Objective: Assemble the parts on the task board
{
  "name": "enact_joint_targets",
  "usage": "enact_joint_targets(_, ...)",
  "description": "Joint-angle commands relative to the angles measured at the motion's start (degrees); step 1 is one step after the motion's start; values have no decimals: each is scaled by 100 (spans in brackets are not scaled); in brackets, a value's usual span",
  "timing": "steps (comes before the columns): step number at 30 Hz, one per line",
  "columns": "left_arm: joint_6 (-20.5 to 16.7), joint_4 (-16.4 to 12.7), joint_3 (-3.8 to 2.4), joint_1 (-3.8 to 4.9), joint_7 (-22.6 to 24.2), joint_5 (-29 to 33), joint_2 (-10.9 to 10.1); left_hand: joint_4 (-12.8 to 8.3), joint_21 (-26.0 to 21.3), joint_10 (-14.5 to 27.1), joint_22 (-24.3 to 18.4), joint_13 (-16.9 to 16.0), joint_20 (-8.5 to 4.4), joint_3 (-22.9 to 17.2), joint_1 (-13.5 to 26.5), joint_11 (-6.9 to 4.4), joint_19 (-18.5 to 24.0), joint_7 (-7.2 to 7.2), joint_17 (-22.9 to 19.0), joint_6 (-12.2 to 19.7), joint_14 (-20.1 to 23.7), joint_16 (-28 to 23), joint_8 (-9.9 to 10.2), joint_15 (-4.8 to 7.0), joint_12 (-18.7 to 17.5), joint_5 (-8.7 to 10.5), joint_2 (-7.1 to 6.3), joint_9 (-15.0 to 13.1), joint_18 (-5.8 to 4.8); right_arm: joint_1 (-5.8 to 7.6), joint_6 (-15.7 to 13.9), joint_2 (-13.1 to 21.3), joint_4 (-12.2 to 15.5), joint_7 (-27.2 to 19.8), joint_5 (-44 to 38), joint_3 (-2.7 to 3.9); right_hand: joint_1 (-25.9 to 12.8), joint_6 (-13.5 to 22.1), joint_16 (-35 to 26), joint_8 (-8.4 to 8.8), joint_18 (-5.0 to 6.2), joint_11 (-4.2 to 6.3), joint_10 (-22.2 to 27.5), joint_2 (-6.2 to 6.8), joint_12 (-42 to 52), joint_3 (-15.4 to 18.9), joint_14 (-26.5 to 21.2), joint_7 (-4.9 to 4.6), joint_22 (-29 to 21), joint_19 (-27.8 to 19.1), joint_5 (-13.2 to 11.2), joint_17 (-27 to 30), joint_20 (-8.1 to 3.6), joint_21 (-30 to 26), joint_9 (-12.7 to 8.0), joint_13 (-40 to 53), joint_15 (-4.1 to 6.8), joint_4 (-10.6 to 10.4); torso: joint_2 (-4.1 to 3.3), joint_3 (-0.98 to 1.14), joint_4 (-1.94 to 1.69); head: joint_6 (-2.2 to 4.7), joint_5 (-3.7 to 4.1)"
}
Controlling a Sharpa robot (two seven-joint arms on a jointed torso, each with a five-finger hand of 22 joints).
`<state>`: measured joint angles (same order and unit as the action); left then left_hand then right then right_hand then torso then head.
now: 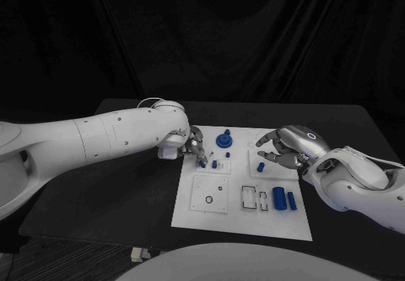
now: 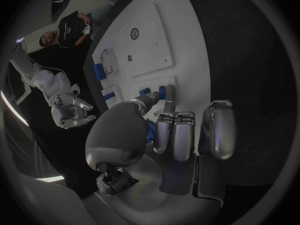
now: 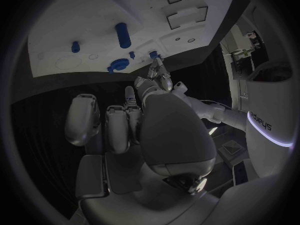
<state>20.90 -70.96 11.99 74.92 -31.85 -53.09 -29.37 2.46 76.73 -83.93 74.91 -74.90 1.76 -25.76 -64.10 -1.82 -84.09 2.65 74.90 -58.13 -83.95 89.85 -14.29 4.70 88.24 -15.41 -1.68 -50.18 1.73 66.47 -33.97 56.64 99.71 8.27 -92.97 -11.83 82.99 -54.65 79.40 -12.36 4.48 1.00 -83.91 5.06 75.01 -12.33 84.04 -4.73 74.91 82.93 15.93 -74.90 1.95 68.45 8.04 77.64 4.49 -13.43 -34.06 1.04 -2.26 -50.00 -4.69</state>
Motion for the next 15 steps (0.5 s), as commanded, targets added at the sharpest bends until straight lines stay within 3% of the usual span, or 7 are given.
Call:
enact_joint_targets(1,163,-4,17,-51,13,16,27,53,-40,-465,1120,-1401,29,82,62,34,-1,-14,1510,-29,-605,15,30,-28,-22,39,-1,19,118,-11,4,9,13,18,-16,3,45,-50,-35,39,-24,-30,-183,-11,-36,-14,329,3,940,-7,24,-129,0,-28,-6,-148,-5,34,-2,1,1,0,-1)
enact_joint_targets(10,180,9,17,-66,9,16,59,222,-30,-483,1127,-1416,23,281,172,21,-19,-33,1510,-128,-605,15,33,-19,5,367,64,73,114,-11,5,1,6,16,-15,3,45,-50,-35,39,-24,-30,-183,-11,-36,-14,329,3,940,-7,24,-129,0,-28,-6,-148,-5,34,2,2,-1,0,-9)
enact_joint_targets(15,189,21,17,-70,6,16,76,277,-28,-488,1128,-1419,17,349,212,16,-24,-38,1510,-154,-605,15,22,-13,12,452,78,77,113,-11,4,-2,4,15,-15,3,40,-52,-34,42,-22,-33,-184,-13,-36,-16,330,2,938,-11,25,-131,1,-40,-8,-147,-6,36,-3,3,-3,0,-9)
